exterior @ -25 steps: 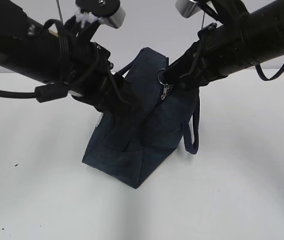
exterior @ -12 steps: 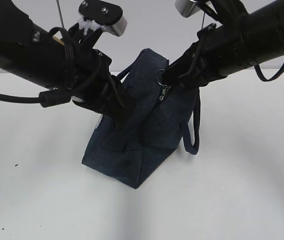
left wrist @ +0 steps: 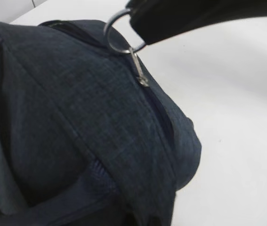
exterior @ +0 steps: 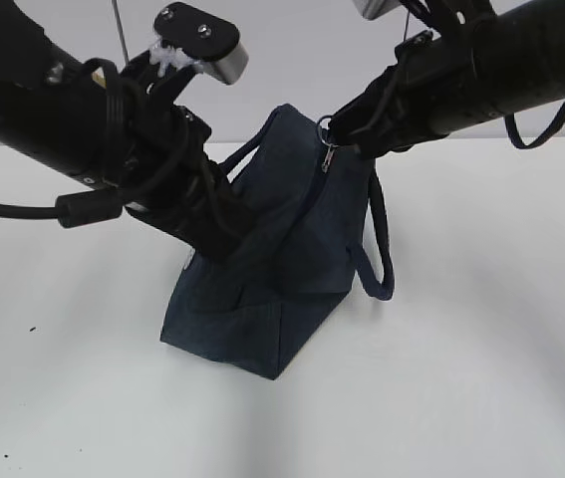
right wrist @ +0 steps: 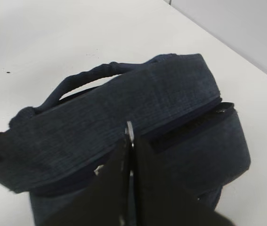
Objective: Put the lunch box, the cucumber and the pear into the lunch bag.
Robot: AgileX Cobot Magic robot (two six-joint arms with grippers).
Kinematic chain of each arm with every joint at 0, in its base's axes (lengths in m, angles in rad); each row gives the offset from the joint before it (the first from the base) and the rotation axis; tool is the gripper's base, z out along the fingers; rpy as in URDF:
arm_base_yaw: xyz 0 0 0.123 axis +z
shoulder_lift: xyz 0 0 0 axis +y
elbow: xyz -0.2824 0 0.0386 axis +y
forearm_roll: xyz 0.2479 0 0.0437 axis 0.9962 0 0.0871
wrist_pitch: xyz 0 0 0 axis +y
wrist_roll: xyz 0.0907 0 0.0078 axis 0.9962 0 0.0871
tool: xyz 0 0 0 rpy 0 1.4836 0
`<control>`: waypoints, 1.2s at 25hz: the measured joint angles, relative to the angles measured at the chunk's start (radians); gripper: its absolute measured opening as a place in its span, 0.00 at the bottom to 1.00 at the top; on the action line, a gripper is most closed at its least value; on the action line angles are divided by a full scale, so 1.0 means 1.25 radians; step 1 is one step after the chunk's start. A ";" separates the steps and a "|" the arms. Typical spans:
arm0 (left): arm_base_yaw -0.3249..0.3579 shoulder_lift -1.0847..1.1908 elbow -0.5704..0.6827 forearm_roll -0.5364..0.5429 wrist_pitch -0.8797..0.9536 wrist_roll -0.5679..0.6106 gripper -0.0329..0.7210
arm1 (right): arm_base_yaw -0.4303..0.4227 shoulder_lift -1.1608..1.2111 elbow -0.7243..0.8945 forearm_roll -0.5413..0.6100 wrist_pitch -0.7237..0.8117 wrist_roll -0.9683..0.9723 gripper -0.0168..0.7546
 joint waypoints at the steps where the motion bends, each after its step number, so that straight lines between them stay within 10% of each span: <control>1: 0.000 -0.005 0.000 0.010 0.009 -0.004 0.03 | -0.001 0.007 -0.004 0.000 -0.006 0.000 0.03; 30: 0.218 -0.112 0.002 0.056 0.148 -0.013 0.02 | -0.109 0.369 -0.176 0.154 0.062 0.031 0.03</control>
